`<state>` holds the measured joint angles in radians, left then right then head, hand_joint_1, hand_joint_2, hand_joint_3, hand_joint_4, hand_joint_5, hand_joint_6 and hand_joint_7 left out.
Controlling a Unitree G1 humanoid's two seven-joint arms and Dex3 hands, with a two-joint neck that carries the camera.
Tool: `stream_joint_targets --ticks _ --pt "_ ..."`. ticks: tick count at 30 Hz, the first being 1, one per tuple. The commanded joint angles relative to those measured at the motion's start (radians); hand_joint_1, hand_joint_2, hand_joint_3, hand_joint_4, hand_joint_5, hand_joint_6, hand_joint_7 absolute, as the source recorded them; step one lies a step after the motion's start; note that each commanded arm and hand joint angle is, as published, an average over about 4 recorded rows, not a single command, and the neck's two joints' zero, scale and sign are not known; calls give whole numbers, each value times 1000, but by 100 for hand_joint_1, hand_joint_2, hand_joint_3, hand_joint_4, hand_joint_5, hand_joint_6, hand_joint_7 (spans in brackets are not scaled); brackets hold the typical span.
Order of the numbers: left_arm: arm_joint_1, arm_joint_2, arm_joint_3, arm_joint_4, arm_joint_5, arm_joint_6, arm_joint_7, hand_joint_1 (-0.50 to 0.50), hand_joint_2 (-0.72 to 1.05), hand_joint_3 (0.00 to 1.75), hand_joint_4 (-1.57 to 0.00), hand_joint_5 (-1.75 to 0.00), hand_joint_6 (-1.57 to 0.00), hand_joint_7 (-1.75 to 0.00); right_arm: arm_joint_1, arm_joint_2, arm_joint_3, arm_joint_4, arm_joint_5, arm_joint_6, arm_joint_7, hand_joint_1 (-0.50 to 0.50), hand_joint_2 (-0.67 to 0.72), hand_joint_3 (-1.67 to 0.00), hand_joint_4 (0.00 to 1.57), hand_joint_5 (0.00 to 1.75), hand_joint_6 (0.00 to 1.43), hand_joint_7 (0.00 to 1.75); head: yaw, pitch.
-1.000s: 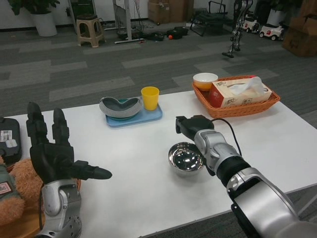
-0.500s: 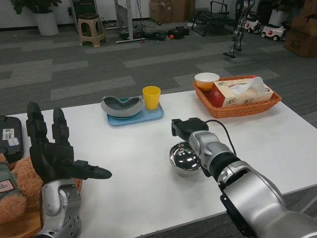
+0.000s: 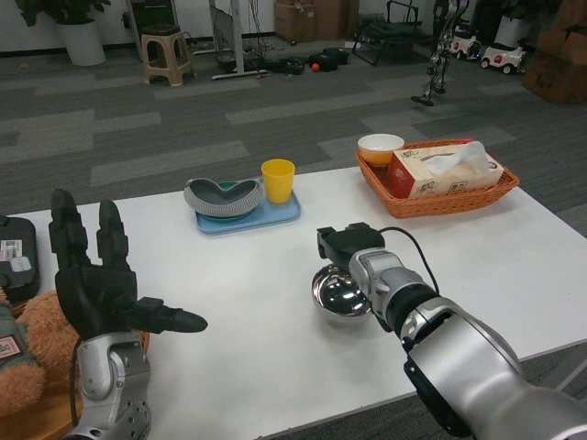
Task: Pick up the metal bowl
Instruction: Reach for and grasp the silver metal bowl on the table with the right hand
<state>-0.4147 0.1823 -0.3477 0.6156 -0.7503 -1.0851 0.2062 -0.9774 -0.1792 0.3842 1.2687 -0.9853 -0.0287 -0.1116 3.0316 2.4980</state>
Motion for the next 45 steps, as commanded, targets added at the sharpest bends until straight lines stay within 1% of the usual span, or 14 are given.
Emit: stream_joint_targets --ticks 1,9,20,26,30,37,40,45 --pt "1 7 0 0 -1 -3 4 -48 -72 0 0 0 0 0 -35 9 5 27 4 -4 -27 -46 72 0 0 10 0 119 -1 0" --pt "-1 4 -3 1 -1 -3 4 -48 -72 0 0 0 0 0 -45 16 5 63 11 -4 -53 -46 72 0 0 10 0 119 5 -2" --pt "-1 3 -2 1 -1 -3 4 -48 -72 0 0 0 0 0 -50 25 30 72 14 -5 -79 -46 72 0 0 10 0 119 3 -4" --pt "-1 3 -4 1 -1 -3 4 -48 -72 0 0 0 0 0 -53 29 64 77 21 -5 -91 -46 72 0 0 10 0 119 0 -3" --pt "-1 3 -5 1 -1 -3 4 -48 -72 0 0 0 0 0 -53 30 98 85 53 -5 -92 -46 72 0 0 10 0 119 0 -4" --pt "0 3 -5 0 -1 -3 4 -48 -72 0 0 0 0 0 -52 33 125 100 71 -5 -95 -46 72 0 0 10 0 119 -1 -6" --pt "-1 3 -5 0 -1 -3 4 -48 -72 0 0 0 0 0 -50 36 141 114 91 -5 -95 -46 72 0 0 10 0 124 0 -7" --pt "0 3 -5 -2 -1 -3 4 -48 -72 0 0 0 0 0 -46 36 147 134 105 -5 -94 -46 72 0 0 10 0 119 -1 -4"
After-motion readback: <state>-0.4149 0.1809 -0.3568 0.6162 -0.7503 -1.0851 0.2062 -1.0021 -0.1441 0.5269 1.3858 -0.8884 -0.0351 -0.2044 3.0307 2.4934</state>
